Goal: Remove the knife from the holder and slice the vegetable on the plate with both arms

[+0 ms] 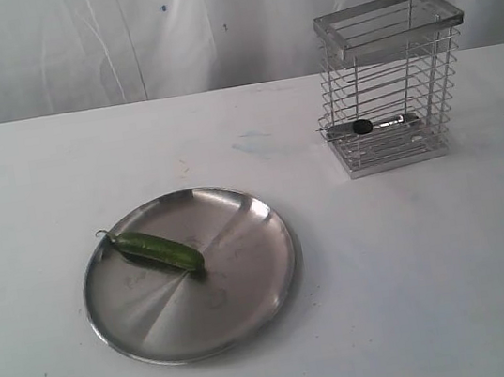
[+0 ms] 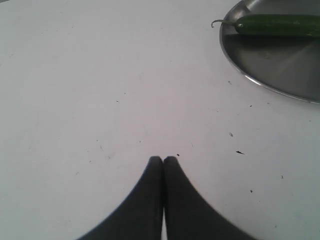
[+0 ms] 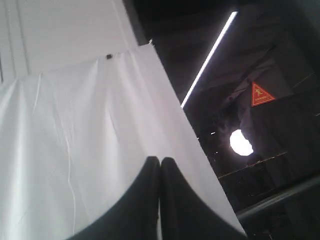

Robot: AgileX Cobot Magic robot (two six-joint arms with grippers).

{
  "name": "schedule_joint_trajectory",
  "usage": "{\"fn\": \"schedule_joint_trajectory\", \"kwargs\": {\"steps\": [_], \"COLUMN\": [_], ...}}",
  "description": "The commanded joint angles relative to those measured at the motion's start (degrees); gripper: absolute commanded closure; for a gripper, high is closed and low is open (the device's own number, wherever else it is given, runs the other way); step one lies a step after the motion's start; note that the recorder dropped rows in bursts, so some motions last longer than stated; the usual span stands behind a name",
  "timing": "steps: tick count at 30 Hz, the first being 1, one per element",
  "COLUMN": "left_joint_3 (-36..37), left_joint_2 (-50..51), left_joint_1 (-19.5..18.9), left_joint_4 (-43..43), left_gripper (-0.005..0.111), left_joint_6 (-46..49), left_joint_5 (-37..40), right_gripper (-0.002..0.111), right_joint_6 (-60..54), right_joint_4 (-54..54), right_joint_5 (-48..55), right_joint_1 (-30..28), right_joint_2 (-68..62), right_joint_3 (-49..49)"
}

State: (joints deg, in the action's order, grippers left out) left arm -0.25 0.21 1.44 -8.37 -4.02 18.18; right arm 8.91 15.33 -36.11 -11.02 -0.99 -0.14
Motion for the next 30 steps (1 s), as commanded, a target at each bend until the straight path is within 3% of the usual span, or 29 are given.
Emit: {"fn": "schedule_joint_trajectory", "kwargs": {"steps": [1, 8, 11, 13, 16, 21, 23, 27, 30], "left_joint_3": [0.25, 0.25, 0.25, 0.25, 0.25, 0.25, 0.25, 0.25, 0.25], "left_joint_2": [-0.21, -0.21, -0.21, -0.21, -0.21, -0.21, -0.21, -0.21, -0.21], "left_joint_1": [-0.05, -0.05, -0.05, -0.05, -0.05, -0.05, -0.05, -0.05, -0.05], "left_joint_4": [0.17, 0.17, 0.17, 0.17, 0.17, 0.17, 0.17, 0.17, 0.17], "left_gripper": [0.107, 0.107, 0.107, 0.107, 0.107, 0.107, 0.107, 0.107, 0.107], "left_joint_6": [0.05, 0.05, 0.05, 0.05, 0.05, 0.05, 0.05, 0.05, 0.05], "left_joint_5": [-0.14, -0.14, -0.14, -0.14, -0.14, -0.14, -0.14, -0.14, -0.14], "right_gripper": [0.108, 0.108, 0.108, 0.108, 0.108, 0.108, 0.108, 0.108, 0.108], "right_joint_6": [0.32, 0.73, -0.58, -2.7, -2.95, -12.39, -15.12, -16.92, -25.9], "right_joint_4": [6.29, -6.21, -14.06, -18.76, -21.34, -22.76, -23.28, -18.86, -8.99], "right_joint_5": [-8.2, -21.13, -20.38, -13.18, 8.51, 51.68, 63.93, 79.15, 85.07], "right_joint_1": [-0.39, -0.39, -0.39, -0.39, -0.39, -0.39, -0.39, 0.05, 2.48], "right_joint_2": [-4.5, -20.84, -28.68, -33.91, -41.75, -52.93, -59.18, -68.5, -69.71], "right_joint_3": [-4.58, -27.0, -39.45, -46.75, -52.94, -53.41, -51.9, -52.39, -55.66]}}
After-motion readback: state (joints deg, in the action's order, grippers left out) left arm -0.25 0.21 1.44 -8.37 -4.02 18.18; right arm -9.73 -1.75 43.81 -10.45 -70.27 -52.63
